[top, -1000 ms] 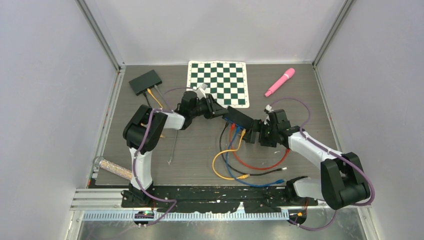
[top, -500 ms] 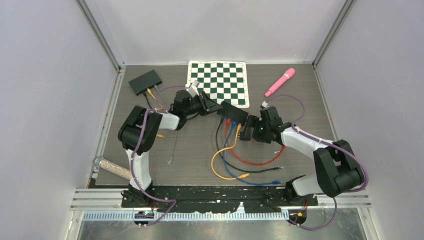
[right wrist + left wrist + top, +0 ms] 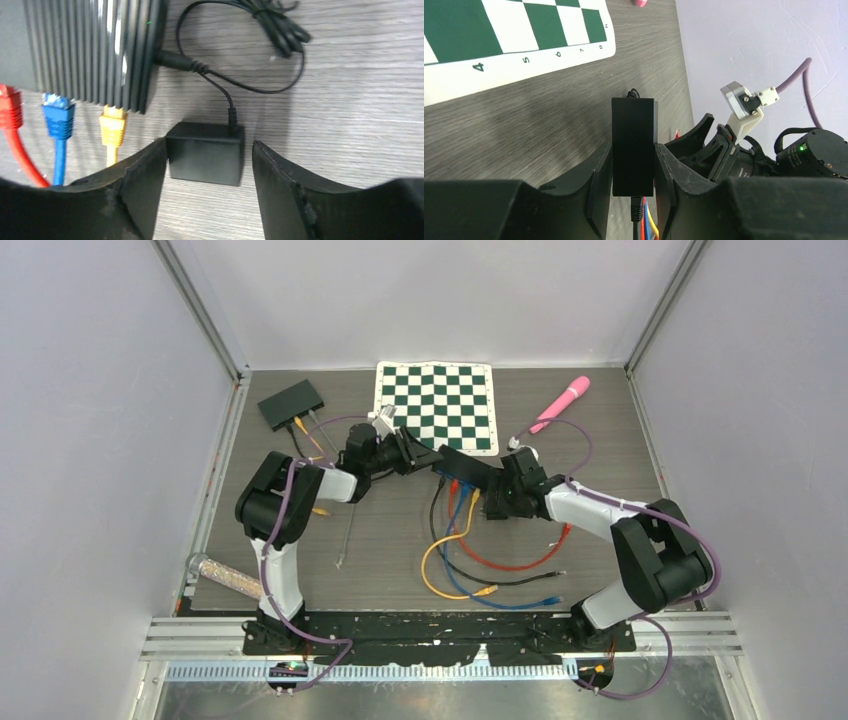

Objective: Pull the plug from the switch port
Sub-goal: Place the switch port at the center of the board.

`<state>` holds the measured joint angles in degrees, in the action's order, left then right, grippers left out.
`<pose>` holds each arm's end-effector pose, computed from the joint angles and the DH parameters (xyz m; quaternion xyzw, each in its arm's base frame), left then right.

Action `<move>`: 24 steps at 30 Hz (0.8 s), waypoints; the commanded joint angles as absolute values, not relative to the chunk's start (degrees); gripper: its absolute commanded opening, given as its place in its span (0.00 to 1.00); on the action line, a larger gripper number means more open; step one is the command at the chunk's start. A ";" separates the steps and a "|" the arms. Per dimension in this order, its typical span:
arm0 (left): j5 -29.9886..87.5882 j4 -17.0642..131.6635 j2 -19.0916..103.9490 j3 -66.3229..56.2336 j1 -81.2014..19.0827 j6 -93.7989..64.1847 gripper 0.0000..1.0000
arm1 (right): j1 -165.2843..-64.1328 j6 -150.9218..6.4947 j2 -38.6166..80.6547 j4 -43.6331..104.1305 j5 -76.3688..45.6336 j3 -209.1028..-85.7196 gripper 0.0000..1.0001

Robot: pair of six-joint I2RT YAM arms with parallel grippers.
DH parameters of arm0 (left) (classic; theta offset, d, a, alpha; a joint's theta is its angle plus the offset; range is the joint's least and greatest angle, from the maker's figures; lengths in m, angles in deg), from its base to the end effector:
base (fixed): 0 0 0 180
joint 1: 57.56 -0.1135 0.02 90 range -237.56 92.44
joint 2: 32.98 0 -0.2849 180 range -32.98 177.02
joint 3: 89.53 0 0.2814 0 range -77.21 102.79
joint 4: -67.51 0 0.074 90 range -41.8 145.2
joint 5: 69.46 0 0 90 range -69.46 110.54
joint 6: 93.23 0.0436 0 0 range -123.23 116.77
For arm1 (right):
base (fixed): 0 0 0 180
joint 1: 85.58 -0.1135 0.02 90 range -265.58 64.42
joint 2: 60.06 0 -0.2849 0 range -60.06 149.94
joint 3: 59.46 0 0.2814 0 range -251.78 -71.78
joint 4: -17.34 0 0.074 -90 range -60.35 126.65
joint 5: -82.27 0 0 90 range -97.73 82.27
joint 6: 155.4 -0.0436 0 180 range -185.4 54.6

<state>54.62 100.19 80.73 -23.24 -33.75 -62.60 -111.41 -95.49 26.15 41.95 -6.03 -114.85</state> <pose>0.3849 -0.1965 0.1391 -0.0608 0.7757 -0.5611 0.2825 0.2792 0.1337 0.1568 0.0399 0.9539 0.1268 0.2691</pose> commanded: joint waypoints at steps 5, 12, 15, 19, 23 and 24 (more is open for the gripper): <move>53.97 104.33 79.67 -24.81 -32.97 -64.16 0.00 | -111.37 -88.77 20.54 50.87 10.78 -115.41 0.50; 46.84 104.11 79.74 -26.99 -28.30 -65.61 0.00 | -107.38 -90.29 17.17 54.96 14.11 -113.31 0.52; 42.10 107.76 78.91 -31.38 -27.99 -68.44 0.00 | -102.46 -90.31 17.00 54.72 11.27 -112.81 0.52; 37.53 117.64 79.45 -37.29 -27.79 -74.85 0.00 | -99.29 -89.58 17.50 54.98 10.01 -114.66 0.53; 36.67 123.42 82.29 -37.72 -26.31 -78.90 0.00 | -98.64 -88.01 18.02 57.33 15.97 -117.76 0.59; 36.10 124.05 82.78 -37.85 -25.63 -79.58 0.00 | -98.03 -87.38 18.13 57.47 16.21 -117.97 0.61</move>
<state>40.94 113.87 80.97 -37.84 -27.14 -75.13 -99.06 -89.23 18.68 56.35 10.71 -113.93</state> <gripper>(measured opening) 0.343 0.588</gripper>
